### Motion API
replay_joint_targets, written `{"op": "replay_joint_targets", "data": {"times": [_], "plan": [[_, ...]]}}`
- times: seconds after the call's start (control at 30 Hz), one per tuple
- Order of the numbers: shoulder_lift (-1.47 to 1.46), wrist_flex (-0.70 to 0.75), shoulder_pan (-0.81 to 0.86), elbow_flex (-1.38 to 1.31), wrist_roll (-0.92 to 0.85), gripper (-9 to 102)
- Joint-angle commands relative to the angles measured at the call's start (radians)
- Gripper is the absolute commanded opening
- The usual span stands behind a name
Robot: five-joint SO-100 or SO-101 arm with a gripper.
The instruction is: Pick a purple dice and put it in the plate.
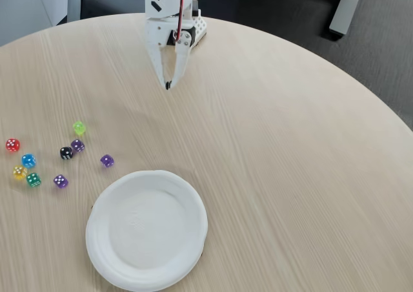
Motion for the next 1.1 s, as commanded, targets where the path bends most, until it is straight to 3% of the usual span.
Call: {"op": "replay_joint_targets", "data": {"times": [0.0, 0.7, 1.07], "plan": [[0.008, -0.003, -0.005, -0.005, -0.002, 1], [0.008, -0.003, -0.005, -0.005, -0.003, 0], [0.008, -0.017, -0.005, -0.020, 0.115, 0]]}}
